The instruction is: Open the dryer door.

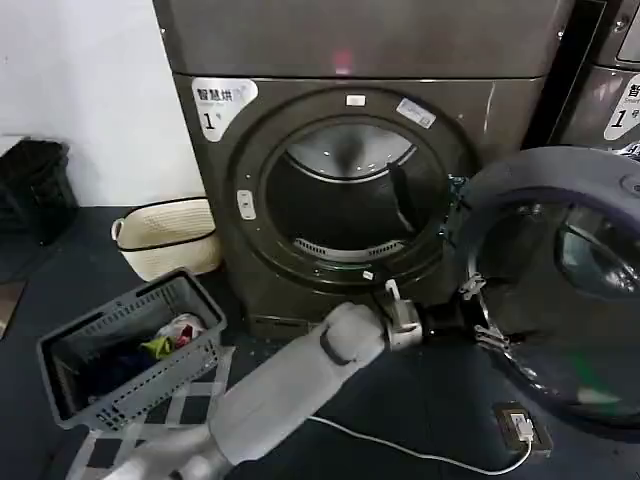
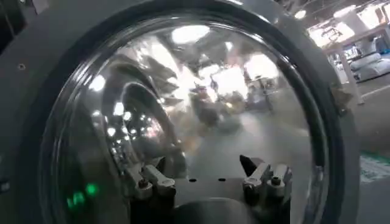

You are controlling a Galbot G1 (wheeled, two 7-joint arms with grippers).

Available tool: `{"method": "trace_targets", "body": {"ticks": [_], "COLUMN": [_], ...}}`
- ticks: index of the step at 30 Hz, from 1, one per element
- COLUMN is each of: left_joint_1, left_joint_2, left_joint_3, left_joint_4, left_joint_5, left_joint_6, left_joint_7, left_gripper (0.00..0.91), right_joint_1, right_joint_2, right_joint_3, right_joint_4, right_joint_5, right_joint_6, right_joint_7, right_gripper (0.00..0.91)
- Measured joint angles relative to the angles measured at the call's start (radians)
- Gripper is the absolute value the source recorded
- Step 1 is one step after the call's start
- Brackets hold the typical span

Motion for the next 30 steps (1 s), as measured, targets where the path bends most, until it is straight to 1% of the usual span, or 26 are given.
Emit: {"method": "trace_targets", "body": {"ticks": [3,10,15,20,30], "left_joint_1": [-0.007,-0.023,-0.013,0.023,0.115], "left_joint_2": [-0.021,-0.074,-0.077,-0.042,0.097], "left_joint_3": [0.003,0.001,0.000,-0.003,-0.049], "left_joint_4": [0.023,0.075,0.067,0.009,-0.193], "left_joint_5": [0.009,0.020,0.023,0.023,0.075], "left_joint_6": [-0.001,-0.002,0.012,0.046,0.053], "left_joint_7": [0.001,0.002,0.003,0.003,0.005], "left_gripper": [0.907,0.907,0.907,0.907,0.907], "right_joint_1": [-0.008,-0.016,-0.012,0.000,0.009], "right_joint_2": [-0.002,-0.001,-0.014,-0.029,-0.046], "right_joint_3": [0.014,0.033,0.035,0.024,-0.002], "right_joint_4": [-0.028,-0.061,-0.077,-0.085,-0.093], "right_joint_5": [0.001,0.003,0.002,-0.003,-0.006], "right_joint_6": [0.018,0.034,0.036,0.037,0.043], "right_joint_7": [0.001,0.002,0.001,-0.006,-0.017], "right_gripper": [0.907,0.907,0.907,0.907,0.907]}}
